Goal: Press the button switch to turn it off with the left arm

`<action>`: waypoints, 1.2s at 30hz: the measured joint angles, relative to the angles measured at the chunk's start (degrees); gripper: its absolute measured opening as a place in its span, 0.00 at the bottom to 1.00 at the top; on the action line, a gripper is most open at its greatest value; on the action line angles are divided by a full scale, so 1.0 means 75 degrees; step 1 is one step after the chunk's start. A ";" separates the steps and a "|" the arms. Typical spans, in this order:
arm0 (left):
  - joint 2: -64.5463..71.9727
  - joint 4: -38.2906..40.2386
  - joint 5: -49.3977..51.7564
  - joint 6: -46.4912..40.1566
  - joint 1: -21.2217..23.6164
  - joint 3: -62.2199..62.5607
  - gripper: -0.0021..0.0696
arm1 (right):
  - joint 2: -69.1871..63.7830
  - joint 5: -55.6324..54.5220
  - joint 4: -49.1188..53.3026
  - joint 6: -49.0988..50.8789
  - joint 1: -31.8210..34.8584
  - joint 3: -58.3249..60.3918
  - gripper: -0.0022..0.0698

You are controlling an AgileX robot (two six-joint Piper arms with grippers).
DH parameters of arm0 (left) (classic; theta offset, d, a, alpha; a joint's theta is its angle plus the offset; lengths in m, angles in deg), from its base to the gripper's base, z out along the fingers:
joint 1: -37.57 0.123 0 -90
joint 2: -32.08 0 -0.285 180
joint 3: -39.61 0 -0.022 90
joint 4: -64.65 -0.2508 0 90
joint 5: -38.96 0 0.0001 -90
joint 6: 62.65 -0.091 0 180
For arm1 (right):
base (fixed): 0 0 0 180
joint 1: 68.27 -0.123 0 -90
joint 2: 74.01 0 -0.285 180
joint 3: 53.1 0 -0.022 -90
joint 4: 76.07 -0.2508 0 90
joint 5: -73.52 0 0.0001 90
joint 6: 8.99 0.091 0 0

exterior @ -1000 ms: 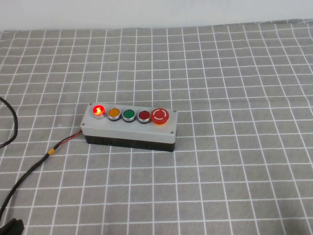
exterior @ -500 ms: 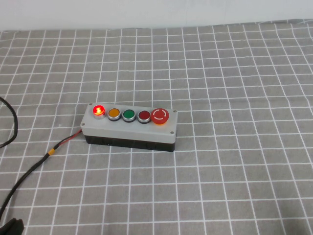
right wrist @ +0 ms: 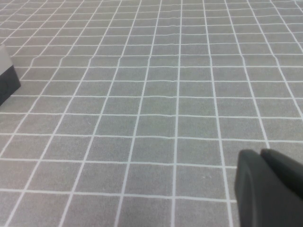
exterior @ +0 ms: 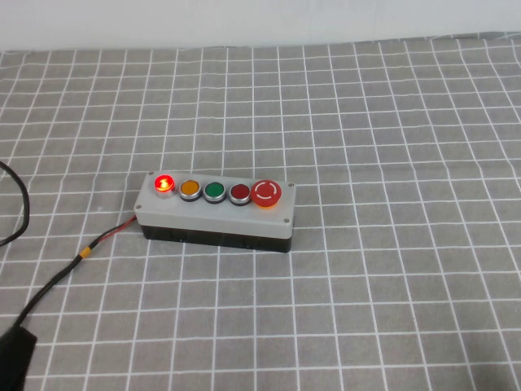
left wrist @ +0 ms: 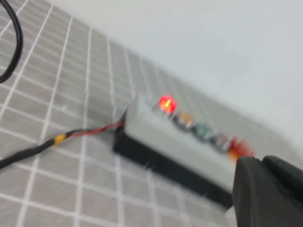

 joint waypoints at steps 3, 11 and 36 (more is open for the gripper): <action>0.0000 0.0517 -0.0338 0.0059 0.0000 0.0000 0.02 | 0.0000 0.0000 0.0000 0.0000 0.0000 0.0000 0.01; 0.0816 0.0641 0.1133 0.0142 0.0000 0.1052 0.02 | 0.0000 0.0000 0.0000 0.0000 0.0000 0.0000 0.01; 1.1098 -0.1956 0.5467 -0.1829 0.0000 0.9344 0.02 | 0.0000 0.0000 0.0000 0.0000 0.0000 0.0000 0.01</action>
